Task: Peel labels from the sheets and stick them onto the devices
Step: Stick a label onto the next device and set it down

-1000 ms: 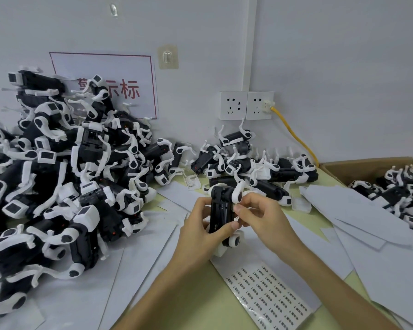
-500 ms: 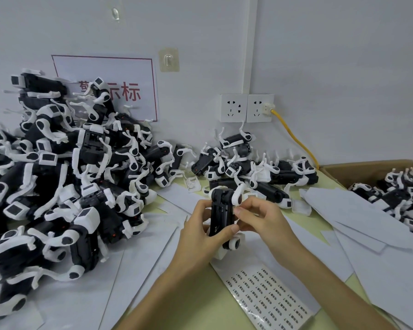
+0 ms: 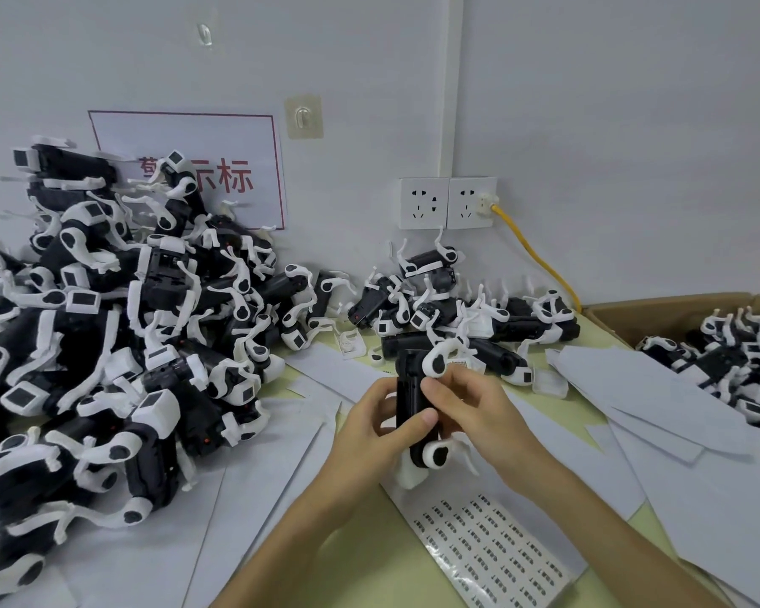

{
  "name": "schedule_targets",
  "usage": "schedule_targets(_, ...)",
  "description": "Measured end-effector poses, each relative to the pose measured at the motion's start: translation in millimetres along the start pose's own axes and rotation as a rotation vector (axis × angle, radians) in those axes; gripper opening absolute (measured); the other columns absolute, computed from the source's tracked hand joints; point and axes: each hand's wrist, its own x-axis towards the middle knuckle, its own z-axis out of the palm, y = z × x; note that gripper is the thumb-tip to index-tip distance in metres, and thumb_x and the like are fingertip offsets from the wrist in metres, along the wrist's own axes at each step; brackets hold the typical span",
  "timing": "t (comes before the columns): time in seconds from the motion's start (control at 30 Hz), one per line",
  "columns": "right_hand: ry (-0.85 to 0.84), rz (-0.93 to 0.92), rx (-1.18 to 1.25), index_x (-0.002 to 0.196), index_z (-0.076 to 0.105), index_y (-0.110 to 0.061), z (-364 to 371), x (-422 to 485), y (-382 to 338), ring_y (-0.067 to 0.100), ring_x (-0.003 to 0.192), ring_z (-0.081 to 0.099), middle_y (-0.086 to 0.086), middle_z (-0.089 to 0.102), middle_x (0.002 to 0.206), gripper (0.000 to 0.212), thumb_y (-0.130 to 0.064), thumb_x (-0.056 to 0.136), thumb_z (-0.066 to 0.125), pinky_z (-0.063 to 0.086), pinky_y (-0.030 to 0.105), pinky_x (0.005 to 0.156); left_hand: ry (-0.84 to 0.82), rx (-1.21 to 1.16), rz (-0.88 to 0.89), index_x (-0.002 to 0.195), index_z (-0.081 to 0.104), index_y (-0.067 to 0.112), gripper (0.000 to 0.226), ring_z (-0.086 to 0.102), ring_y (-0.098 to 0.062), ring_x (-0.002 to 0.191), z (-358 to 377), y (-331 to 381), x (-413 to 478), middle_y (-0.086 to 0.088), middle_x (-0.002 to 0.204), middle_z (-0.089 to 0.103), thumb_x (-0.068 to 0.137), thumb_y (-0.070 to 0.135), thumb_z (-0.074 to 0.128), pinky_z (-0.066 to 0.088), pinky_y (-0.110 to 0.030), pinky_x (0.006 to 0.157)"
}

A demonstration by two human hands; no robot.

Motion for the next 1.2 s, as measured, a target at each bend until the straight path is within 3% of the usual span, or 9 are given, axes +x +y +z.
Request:
schedule_targets(0.23, -0.084, -0.049, 0.006, 0.087, 0.052, 0.010, -8.1, 3.5, 0.1, 0.015, 0.057, 0.048, 0.006, 0.051, 0.066, 0.044, -0.032, 0.092, 0.066, 0.039, 0.021, 0.052, -0.130, -0.064, -0.048, 0.127, 0.068, 0.024, 0.037, 0.072, -0.024, 0.108, -1.7, 2.2, -2.6, -0.007, 0.114, 0.076, 0.096, 0.045, 0.066, 0.055, -0.048, 0.088)
schedule_targets(0.33, -0.110, -0.032, 0.009, 0.078, 0.056, -0.008, -7.5, 3.0, 0.9, 0.009, 0.056, 0.050, -0.004, 0.054, 0.063, 0.025, -0.029, 0.089, 0.061, 0.040, 0.019, 0.053, -0.145, -0.057, -0.005, 0.122, 0.069, 0.015, 0.029, 0.072, -0.024, 0.107, -4.1, 2.1, -1.8, -0.012, 0.114, 0.075, 0.102, 0.035, 0.064, 0.056, -0.033, 0.087)
schedule_targets(0.43, -0.119, -0.032, 0.023, 0.077, 0.054, -0.010, -8.0, 2.9, 4.3, 0.010, 0.057, 0.051, -0.004, 0.055, 0.062, 0.024, -0.028, 0.091, 0.060, 0.041, 0.019, 0.056, -0.168, -0.073, 0.015, 0.117, 0.071, 0.011, 0.025, 0.071, -0.020, 0.103, -5.8, 3.8, -2.1, -0.013, 0.111, 0.075, 0.104, 0.030, 0.060, 0.054, -0.023, 0.082)
schedule_targets(0.53, -0.123, -0.021, 0.026, 0.077, 0.054, -0.008, -8.8, 3.1, 4.4, 0.012, 0.058, 0.052, -0.001, 0.057, 0.062, 0.026, -0.030, 0.092, 0.058, 0.042, 0.021, 0.058, -0.182, -0.082, 0.016, 0.115, 0.068, 0.007, 0.033, 0.067, -0.022, 0.102, -6.3, 4.8, -2.2, -0.021, 0.113, 0.071, 0.105, 0.036, 0.059, 0.053, -0.031, 0.079)
schedule_targets(0.63, -0.121, -0.012, 0.052, 0.067, 0.055, -0.019, -8.3, 3.0, 3.5, 0.013, 0.059, 0.052, 0.000, 0.055, 0.061, 0.028, -0.030, 0.094, 0.056, 0.042, 0.023, 0.058, -0.178, -0.131, -0.026, 0.115, 0.067, 0.005, 0.038, 0.067, -0.028, 0.102, -4.9, 5.4, -2.3, -0.022, 0.112, 0.070, 0.103, 0.040, 0.059, 0.053, -0.039, 0.074)
schedule_targets(0.87, -0.041, -0.072, -0.012, 0.067, 0.052, -0.012, -4.2, 2.0, 8.1, 0.013, 0.055, 0.050, 0.001, 0.053, 0.058, 0.036, -0.025, 0.099, 0.062, 0.041, 0.020, 0.054, -0.169, -0.158, -0.021, 0.116, 0.069, 0.007, 0.031, 0.071, -0.027, 0.103, -1.4, 4.8, -2.9, -0.021, 0.113, 0.073, 0.104, 0.035, 0.061, 0.055, -0.028, 0.076)
schedule_targets(1.0, -0.084, -0.046, -0.004, 0.066, 0.055, -0.020, -5.6, 2.6, 8.0, 0.011, 0.057, 0.049, -0.002, 0.053, 0.060, 0.037, -0.021, 0.104, 0.058, 0.042, 0.020, 0.057, -0.176, -0.140, -0.006, 0.111, 0.069, 0.007, 0.031, 0.069, -0.022, 0.098, -2.7, 7.0, -3.9, -0.019, 0.109, 0.073, 0.105, 0.035, 0.059, 0.054, -0.025, 0.072)
schedule_targets(1.1, -0.110, -0.020, 0.023, 0.063, 0.056, -0.025, -6.7, 3.1, 7.1, 0.012, 0.058, 0.049, -0.001, 0.054, 0.061, 0.039, -0.024, 0.102, 0.056, 0.042, 0.021, 0.059, -0.165, -0.154, -0.040, 0.113, 0.068, 0.004, 0.036, 0.068, -0.028, 0.097, -3.7, 6.6, -3.6, -0.024, 0.112, 0.071, 0.104, 0.038, 0.060, 0.054, -0.035, 0.073)
schedule_targets(1.2, -0.052, 0.001, 0.012, 0.057, 0.051, -0.026, -6.3, 4.9, 8.0, 0.014, 0.055, 0.049, 0.004, 0.057, 0.060, 0.051, -0.007, 0.104, 0.051, 0.041, 0.023, 0.058, -0.152, -0.227, -0.120, 0.114, 0.069, 0.007, 0.042, 0.069, -0.030, 0.092, -4.4, 6.4, -2.8, -0.019, 0.108, 0.072, 0.097, 0.045, 0.064, 0.054, -0.037, 0.071)
